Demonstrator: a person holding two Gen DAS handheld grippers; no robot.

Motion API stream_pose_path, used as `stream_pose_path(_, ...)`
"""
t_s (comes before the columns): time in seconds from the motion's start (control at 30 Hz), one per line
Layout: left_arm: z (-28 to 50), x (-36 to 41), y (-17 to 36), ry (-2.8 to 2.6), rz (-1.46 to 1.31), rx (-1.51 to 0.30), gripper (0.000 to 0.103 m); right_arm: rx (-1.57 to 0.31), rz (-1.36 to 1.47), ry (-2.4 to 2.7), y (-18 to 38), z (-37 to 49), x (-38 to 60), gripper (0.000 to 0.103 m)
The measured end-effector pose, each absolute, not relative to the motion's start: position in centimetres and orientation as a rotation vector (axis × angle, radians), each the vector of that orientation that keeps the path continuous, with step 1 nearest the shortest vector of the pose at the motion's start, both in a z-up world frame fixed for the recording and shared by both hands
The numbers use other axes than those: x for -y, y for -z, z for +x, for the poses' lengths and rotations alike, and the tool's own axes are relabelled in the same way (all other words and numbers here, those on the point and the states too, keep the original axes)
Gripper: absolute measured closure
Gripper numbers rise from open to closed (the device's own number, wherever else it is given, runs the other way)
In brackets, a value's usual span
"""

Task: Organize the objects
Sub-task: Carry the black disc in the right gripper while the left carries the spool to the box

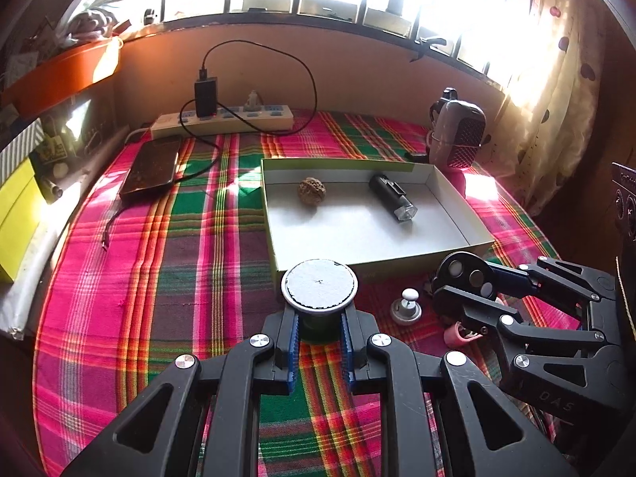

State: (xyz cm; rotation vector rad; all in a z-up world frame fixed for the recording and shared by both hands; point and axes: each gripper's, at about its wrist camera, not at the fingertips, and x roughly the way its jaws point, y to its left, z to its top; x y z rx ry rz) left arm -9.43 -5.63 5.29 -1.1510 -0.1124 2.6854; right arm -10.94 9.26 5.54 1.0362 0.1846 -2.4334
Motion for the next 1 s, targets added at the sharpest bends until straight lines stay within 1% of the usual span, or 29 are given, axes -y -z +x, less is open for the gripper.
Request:
stream_pose_path(0.5, -13.5, 3.1, -6.3, -2.66, -1.13, 0.083, 0.088, -0.14, 1.034, 2.533, -7.7, -15.5, -12.3, 0.067)
stream_pose_path(0.77, -16.2, 1.7, -6.2, -2.642, -1.132, 0.069, 0.088, -0.114, 1.075, 2.604, -7.3, -19.6, -14.1, 0.067)
stream_pose_path(1.0, -19.0, 0.8, -5.1, -2.629, -1.168, 0.057, 0.088, -0.112, 1.124, 2.633, -6.0, -23.0, -15.0, 0.067)
